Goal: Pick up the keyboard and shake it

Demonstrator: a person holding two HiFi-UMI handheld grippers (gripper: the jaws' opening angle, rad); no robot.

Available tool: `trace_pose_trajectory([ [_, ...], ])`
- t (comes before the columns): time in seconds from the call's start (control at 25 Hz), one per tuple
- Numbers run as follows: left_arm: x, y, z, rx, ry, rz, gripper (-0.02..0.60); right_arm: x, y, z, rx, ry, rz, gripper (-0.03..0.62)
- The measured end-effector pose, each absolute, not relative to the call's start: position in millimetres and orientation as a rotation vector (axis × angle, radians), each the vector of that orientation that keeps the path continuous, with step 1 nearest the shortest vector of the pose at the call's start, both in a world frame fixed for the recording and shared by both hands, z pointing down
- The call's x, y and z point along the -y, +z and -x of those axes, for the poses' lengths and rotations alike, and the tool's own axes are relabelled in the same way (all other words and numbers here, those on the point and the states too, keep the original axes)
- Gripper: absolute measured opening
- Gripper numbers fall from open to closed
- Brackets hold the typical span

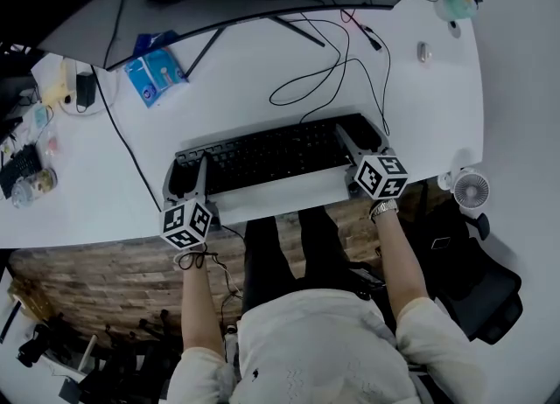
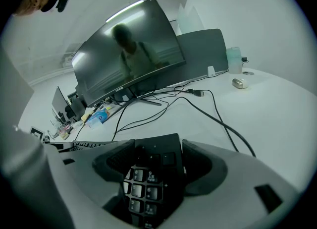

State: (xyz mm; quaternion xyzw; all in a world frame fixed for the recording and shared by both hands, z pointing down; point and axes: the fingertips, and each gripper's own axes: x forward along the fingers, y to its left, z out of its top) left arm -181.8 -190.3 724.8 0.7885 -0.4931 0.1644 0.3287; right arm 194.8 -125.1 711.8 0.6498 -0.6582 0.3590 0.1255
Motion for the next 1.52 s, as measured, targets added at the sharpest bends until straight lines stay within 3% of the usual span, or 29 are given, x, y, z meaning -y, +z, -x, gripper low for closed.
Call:
trace_pose_trajectory([
  [0.84, 189.8, 731.5, 185.8, 1.304, 0.498, -2.045, 0.302, 123.9, 714.6, -194.9, 1.839, 1.02, -1.858, 0.31],
  [1.12, 184.0, 713.5, 190.9, 1.326, 0.499, -2.067, 0.294, 121.7, 683.5, -189.6, 1.91, 0.986, -1.86, 0.269],
  [1.2, 182.1, 705.3, 189.2, 1.34, 0.482, -2.071, 0.273, 120.8, 673.3, -187.1, 1.924, 0.953, -1.865, 0.249],
  [1.44, 172.3, 678.0, 174.2, 1.317, 0.416, -2.105, 0.094, 113.1, 645.8, -167.0, 1.983, 0.936, -1.862, 0.183],
  [1.52, 167.3, 668.5, 165.4, 1.293, 0.399, -2.124, 0.072, 109.1, 635.5, -159.7, 2.008, 0.943, -1.845, 0.163],
])
